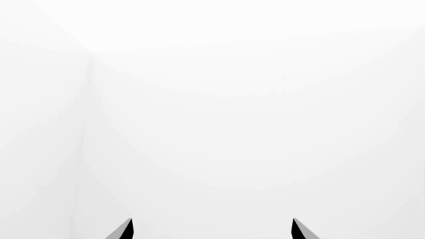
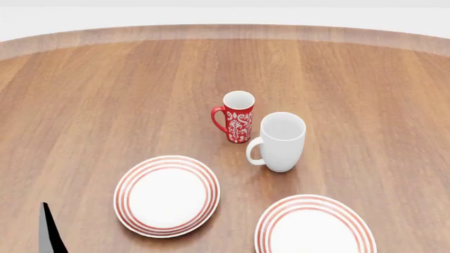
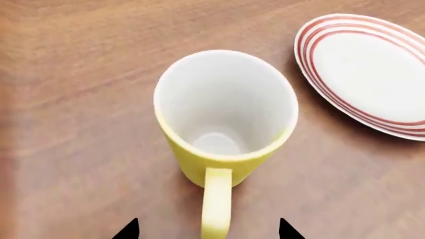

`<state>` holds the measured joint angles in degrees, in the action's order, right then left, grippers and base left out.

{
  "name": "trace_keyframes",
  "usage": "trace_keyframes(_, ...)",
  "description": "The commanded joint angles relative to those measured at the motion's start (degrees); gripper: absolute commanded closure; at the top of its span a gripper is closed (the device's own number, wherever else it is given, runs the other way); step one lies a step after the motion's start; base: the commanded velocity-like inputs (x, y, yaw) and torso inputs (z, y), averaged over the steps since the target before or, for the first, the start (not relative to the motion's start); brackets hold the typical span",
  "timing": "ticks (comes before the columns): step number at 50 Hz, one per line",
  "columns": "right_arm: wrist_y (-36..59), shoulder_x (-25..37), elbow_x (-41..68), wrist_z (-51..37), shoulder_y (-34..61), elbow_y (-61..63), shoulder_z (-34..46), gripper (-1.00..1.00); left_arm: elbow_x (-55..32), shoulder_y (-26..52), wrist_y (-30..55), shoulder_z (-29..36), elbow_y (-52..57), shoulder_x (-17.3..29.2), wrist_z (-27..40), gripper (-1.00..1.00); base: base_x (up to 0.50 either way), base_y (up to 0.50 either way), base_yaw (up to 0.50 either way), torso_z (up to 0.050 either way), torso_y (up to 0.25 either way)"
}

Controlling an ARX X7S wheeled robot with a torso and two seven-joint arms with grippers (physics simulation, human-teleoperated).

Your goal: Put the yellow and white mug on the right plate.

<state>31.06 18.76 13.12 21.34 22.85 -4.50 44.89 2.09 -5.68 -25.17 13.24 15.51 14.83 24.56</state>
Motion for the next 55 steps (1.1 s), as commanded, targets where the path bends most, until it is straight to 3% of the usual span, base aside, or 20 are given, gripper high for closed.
trace_keyframes(1,-1.88,-2.01,-1.53,1.50,0.76,-3.13,-0.82,-1.00,1.49,0.04,0.38,-1.03,-0.09,-0.98,-0.50,-1.00,0.00,0.00,0.00,0.000,0.000)
trace_keyframes(29,-4.71,-3.34,-2.65,1.32,1.75,-6.88,0.76,-1.00,1.36,0.25,0.41,-0.43,-0.32,-0.33,0.30,-1.00,0.00,0.00,0.00,0.000,0.000)
trace_keyframes(30,-5.36,-3.56,-2.81,1.13,1.81,-7.58,0.72,1.00,1.37,0.25,0.45,-0.40,-0.31,-0.31,0.32,-1.00,0.00,0.00,0.00,0.000,0.000)
trace_keyframes(55,-1.41,-2.62,-1.47,-1.70,4.96,-4.07,-2.91,1.00,1.31,0.28,0.96,-0.01,0.18,0.27,1.02,-1.00,0.00,0.00,0.00,0.000,0.000)
